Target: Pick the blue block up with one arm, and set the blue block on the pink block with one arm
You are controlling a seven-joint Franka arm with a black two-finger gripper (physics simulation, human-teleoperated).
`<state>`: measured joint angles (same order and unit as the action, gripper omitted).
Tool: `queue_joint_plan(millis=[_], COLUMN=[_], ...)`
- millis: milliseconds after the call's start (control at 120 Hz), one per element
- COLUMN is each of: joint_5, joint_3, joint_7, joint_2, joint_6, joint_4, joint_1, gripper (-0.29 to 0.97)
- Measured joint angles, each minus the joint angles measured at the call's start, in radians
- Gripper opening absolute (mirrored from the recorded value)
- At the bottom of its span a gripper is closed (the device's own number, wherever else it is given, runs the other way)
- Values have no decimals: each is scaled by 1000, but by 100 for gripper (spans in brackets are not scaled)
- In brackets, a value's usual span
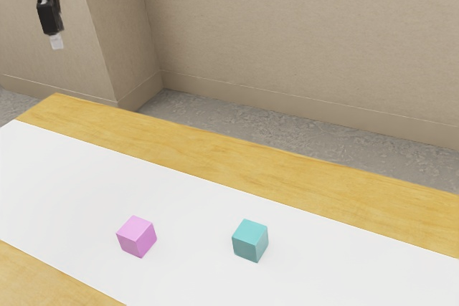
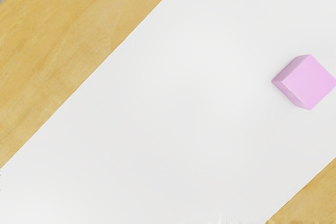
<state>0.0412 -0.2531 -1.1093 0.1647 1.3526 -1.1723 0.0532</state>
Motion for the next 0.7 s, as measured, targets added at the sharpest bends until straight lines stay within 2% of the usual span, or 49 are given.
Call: queue_joint_plan(millis=[142, 167, 233, 317, 483, 542, 583, 642, 700], joint_5=[-42, -45, -19, 5, 22, 25, 28, 29, 24], joint_3=[-45, -45, 36, 151, 213, 223, 248, 334, 388], joint_7=[-118, -136, -178, -225, -302, -324, -338, -357, -367], joint_2=[-1, -23, -102, -157, -155, -172, -258, -450, -627], joint_6=[-4, -8, -31, -53, -73, -46, 0, 71, 134], joint_4=[1, 40, 201, 263, 255, 108, -88, -424, -730], joint_1=[2, 2, 17, 6, -177, -241, -254, -99, -35], gripper=[68, 67, 67, 68, 68, 68, 68, 68, 68])
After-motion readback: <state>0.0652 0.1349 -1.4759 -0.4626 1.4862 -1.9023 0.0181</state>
